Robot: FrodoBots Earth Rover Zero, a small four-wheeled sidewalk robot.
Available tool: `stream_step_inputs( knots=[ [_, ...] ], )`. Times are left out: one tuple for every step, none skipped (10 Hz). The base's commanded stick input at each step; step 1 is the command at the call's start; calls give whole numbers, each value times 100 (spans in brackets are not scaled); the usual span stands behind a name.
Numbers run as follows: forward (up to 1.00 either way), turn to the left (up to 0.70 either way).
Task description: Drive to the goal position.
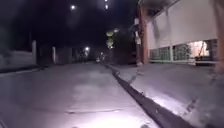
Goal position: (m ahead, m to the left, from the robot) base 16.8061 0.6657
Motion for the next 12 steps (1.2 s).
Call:
stream_step_inputs(
  knots=[
    [70, 0],
    [70, 0],
    [70, 0],
    [70, 0],
    [70, 0],
    [70, 20],
    [70, 33],
    [70, 19],
    [70, 0],
    [70, 0],
    [70, 0],
    [70, 0]
  ],
)
